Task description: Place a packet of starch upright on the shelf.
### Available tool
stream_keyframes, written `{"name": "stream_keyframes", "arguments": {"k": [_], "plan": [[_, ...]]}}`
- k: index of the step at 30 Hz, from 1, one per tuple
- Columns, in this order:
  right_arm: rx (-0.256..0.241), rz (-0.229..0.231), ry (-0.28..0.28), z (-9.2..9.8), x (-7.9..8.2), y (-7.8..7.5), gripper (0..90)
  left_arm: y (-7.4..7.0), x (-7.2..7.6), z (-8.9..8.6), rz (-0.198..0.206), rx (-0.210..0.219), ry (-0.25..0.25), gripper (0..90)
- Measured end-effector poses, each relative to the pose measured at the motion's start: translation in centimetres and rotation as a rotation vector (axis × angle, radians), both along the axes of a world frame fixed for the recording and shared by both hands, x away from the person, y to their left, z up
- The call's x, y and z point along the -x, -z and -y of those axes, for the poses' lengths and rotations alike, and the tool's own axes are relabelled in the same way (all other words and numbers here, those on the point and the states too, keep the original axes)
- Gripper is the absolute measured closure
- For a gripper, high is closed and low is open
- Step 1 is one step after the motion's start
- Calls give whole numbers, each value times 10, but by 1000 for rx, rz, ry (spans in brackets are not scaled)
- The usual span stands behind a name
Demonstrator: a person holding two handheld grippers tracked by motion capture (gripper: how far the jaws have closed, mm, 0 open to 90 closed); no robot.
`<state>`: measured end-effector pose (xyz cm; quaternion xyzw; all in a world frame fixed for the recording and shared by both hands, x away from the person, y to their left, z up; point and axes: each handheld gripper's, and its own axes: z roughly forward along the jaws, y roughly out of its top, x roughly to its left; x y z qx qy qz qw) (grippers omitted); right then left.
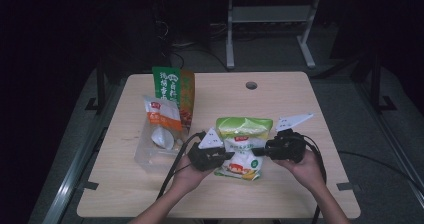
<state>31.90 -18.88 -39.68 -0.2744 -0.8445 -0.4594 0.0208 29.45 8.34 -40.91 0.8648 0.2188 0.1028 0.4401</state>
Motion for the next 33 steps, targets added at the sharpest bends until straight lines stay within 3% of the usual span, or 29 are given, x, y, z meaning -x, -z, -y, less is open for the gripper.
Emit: {"name": "stream_keyframes", "arguments": {"k": [5,9,12,17,22,25,31,33], "plan": [[-14,-30,-22,-5,-7,5,634,1,-1,-2,-7,13,-1,796],[-2,-19,-30,-14,-9,7,620,1,0,-1,-1,5,-3,796],[14,-10,-30,-17,-10,6,639,2,-1,-3,-9,8,-9,796],[47,1,-13,-21,-9,6,798,4,0,-5,-16,10,-23,783],[58,6,-13,-22,-7,4,868,2,6,-7,-7,1,-32,703],[55,4,-10,-22,-5,3,875,1,10,-10,-14,10,-38,649],[49,19,-16,-25,0,-3,883,4,20,-23,-16,-12,-49,558],[52,24,-13,-25,0,-5,884,4,23,-27,-25,4,-47,521]]}}
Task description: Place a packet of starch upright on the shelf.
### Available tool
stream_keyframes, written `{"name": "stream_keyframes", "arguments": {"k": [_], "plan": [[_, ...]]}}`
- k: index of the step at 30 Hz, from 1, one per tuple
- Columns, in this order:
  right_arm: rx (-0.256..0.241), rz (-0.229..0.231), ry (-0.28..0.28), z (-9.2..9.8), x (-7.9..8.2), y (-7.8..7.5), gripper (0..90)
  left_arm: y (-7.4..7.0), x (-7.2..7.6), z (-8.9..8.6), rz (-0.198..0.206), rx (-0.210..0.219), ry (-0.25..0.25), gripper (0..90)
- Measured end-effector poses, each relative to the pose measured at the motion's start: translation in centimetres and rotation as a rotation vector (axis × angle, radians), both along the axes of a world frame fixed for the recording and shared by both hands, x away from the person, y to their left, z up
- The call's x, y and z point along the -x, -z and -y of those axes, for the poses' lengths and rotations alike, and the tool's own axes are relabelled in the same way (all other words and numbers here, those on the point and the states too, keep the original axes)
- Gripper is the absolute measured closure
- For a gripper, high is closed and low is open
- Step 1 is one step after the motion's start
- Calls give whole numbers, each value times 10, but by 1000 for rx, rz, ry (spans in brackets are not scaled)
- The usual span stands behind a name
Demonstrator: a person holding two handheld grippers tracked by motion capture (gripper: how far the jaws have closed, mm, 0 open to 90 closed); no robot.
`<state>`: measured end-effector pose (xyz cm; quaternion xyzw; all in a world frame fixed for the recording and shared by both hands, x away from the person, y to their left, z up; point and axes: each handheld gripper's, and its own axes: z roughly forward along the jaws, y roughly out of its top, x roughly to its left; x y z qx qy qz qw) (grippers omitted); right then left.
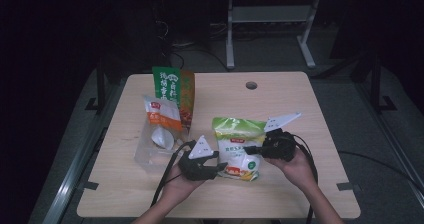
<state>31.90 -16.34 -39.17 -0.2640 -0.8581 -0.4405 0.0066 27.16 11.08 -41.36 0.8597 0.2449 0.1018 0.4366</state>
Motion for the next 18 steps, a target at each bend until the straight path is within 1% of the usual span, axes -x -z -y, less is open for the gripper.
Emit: {"name": "stream_keyframes", "arguments": {"k": [1,3,4,7,9,10,12,17,18], "plan": [[-2,1,5,0,0,-1,885,0,1,-2,-3,7,-4,510],[-3,6,6,-1,1,-2,885,0,3,-4,0,6,-9,488],[-4,16,10,-1,1,-5,886,1,5,-9,3,4,-11,481],[-10,25,15,-2,1,-9,887,2,7,-13,0,2,-12,475],[-11,41,17,-5,1,-14,888,2,10,-16,-3,11,-15,471],[-10,43,17,-6,1,-16,888,3,13,-18,2,8,-16,469],[-6,51,16,-8,1,-20,888,4,16,-20,-2,13,-15,466],[-10,72,14,-16,2,-27,889,4,22,-24,12,0,-9,439],[-19,78,11,-19,1,-31,890,4,25,-26,24,-8,-6,437]]}}
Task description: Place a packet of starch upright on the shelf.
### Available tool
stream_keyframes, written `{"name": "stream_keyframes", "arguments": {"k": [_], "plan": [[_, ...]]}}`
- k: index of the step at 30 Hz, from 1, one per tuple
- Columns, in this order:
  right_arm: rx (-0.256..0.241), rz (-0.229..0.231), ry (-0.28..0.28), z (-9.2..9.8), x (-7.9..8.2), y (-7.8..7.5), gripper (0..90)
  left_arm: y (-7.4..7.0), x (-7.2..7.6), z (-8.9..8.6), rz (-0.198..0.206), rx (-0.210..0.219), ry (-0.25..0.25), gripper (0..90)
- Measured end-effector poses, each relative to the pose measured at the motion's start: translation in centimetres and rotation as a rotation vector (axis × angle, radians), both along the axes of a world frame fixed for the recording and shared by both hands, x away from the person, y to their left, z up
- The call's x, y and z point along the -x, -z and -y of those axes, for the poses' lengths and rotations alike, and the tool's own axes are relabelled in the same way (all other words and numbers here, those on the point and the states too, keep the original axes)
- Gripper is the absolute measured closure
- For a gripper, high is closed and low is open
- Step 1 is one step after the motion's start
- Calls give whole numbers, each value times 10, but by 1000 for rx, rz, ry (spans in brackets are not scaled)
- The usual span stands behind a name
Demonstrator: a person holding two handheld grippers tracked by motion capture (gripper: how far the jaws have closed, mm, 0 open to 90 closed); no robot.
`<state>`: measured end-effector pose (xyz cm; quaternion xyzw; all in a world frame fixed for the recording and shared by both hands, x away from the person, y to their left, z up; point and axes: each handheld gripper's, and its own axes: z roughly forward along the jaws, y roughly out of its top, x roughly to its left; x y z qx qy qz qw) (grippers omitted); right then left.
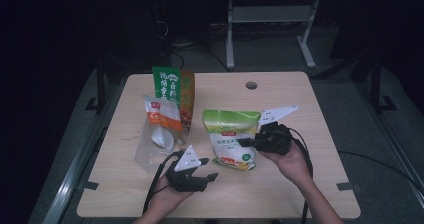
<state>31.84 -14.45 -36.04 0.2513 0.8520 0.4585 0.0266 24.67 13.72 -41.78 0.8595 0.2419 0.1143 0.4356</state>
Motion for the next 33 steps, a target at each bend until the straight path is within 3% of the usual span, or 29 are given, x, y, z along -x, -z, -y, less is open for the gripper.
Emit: {"name": "stream_keyframes", "arguments": {"k": [9,17,33], "plan": [[-12,30,-22,-16,-6,-19,890,4,14,-10,-5,17,-3,419],[-13,33,-38,-30,-8,-32,890,5,25,-17,-20,6,5,409],[-34,46,-98,-60,-10,-50,891,15,36,-15,-25,4,75,399]]}}
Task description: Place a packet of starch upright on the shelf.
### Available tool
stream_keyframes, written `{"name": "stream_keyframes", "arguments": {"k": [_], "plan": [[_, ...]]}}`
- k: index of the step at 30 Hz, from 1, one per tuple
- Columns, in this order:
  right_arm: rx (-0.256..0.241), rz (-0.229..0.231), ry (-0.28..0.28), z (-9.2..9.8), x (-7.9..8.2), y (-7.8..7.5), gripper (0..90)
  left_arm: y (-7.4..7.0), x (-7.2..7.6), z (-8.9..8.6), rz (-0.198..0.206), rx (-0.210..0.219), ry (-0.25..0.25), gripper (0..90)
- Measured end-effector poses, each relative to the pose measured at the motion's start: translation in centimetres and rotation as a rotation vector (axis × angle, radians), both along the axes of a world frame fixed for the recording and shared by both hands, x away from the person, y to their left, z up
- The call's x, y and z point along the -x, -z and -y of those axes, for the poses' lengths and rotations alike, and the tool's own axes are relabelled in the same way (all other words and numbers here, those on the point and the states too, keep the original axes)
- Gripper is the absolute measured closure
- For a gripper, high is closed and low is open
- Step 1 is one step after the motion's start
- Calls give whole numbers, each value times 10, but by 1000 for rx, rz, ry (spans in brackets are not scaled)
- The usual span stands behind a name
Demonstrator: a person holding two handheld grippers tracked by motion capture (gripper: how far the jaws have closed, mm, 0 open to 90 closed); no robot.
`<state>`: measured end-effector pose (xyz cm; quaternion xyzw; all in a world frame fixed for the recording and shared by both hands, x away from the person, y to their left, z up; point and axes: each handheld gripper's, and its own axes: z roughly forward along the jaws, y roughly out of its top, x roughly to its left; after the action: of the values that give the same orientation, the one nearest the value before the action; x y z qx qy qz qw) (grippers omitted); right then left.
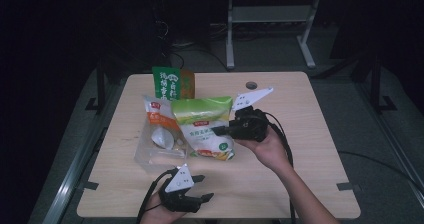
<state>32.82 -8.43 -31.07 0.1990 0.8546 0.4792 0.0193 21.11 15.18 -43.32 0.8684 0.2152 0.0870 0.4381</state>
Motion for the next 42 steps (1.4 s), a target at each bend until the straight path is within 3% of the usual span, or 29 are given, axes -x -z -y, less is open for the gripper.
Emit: {"name": "stream_keyframes", "arguments": {"k": [7,9,16,33,39,42], "plan": [[-6,6,-29,-17,-1,-9,891,2,3,4,-4,5,14,395],[-5,26,-45,-22,-2,-11,891,2,3,5,-1,4,22,394],[-19,8,-57,-40,-6,-15,892,3,5,6,-3,10,27,392],[-69,-31,-109,-91,-19,-6,892,4,5,4,7,12,29,388],[-60,-23,-125,-104,-22,-3,892,5,6,4,10,15,31,388],[-65,-40,-128,-109,-22,-2,892,4,6,4,12,7,32,389]]}}
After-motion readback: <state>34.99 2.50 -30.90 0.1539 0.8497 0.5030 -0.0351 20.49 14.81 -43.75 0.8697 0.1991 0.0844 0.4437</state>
